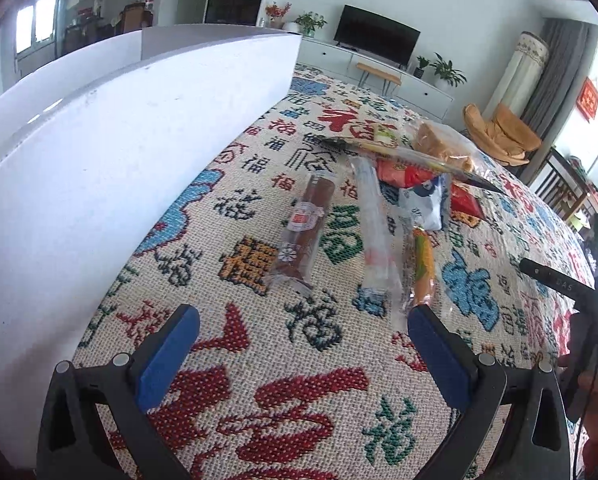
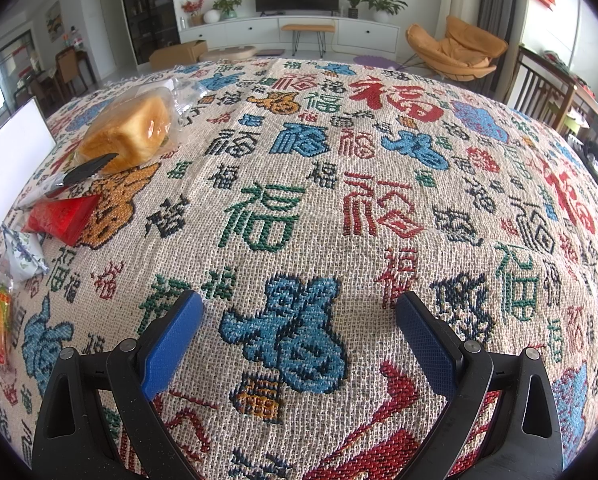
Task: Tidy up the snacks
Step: 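Grasp the corn-printed sausage pack with the right tool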
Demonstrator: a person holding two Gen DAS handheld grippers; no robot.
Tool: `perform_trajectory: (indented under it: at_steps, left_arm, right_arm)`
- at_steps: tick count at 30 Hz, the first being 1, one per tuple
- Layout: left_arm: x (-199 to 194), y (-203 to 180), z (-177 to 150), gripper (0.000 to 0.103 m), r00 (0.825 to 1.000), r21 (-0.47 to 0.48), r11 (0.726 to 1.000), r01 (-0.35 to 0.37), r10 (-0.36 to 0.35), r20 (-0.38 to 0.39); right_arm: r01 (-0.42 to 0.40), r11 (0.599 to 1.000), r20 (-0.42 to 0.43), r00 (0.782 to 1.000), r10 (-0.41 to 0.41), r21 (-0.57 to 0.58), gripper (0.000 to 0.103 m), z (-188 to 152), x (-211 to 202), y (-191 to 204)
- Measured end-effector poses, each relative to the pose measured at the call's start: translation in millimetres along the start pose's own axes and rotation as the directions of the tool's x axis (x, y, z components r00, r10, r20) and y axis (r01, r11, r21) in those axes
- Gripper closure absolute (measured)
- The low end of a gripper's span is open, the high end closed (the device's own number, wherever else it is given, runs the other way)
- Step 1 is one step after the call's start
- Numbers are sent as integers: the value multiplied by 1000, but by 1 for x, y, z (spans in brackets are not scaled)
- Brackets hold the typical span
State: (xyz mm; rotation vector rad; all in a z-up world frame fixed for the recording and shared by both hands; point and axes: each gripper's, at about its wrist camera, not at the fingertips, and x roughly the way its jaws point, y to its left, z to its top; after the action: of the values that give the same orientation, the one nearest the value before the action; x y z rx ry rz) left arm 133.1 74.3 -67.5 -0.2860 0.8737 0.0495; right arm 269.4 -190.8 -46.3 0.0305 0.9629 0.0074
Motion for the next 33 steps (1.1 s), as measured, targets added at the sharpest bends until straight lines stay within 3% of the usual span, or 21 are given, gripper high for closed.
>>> perform_trajectory:
  at_steps: [6,8,9,12,15,19,23,25,27,29,33]
  left_arm:
    - [-1,7,0,0,996,-25,995,-92,92,17]
    - [-7,6,1,0,995,-18,996,-84,84,45]
    - [-10,7,1,0,996,-17,997,-70,71,59]
    - [-12,9,2,0,997,-35,999,-31,34,70]
    - [-14,14,3,0,997,-61,998,-23,28,71]
    - [-24,17,3,0,994,-75,997,-23,32,108]
    - [-31,21,0,0,991,-90,995,-31,42,127]
    - [-31,22,1,0,991,-97,995,-33,45,129]
    - [-30,23,1,0,991,-100,994,-37,49,123]
    - [-28,22,0,0,992,-97,994,-42,53,114]
    - [-22,19,0,0,993,-82,995,-53,61,97]
  right_arm:
    - [6,1000,-2,1000,-6,15,4,1,1,1]
    - [25,999,-34,999,-24,41,4,4,0,5]
    - [7,999,-62,998,-4,42,4,6,-2,9]
    - [-158,987,-55,986,157,-11,6,-1,-24,40]
    - [-299,950,-81,953,292,-88,6,-6,-44,88]
    - [-462,885,-192,875,445,-52,8,1,-45,142]
    - [-470,882,-309,844,438,-34,15,10,-23,184]
    - [-460,886,-363,837,409,-61,47,9,-13,203]
    - [-426,900,-363,856,370,-88,47,7,-13,211]
    - [-420,903,-375,855,359,-94,47,6,-13,212]
    - [-431,861,-422,857,297,-270,47,0,-16,224]
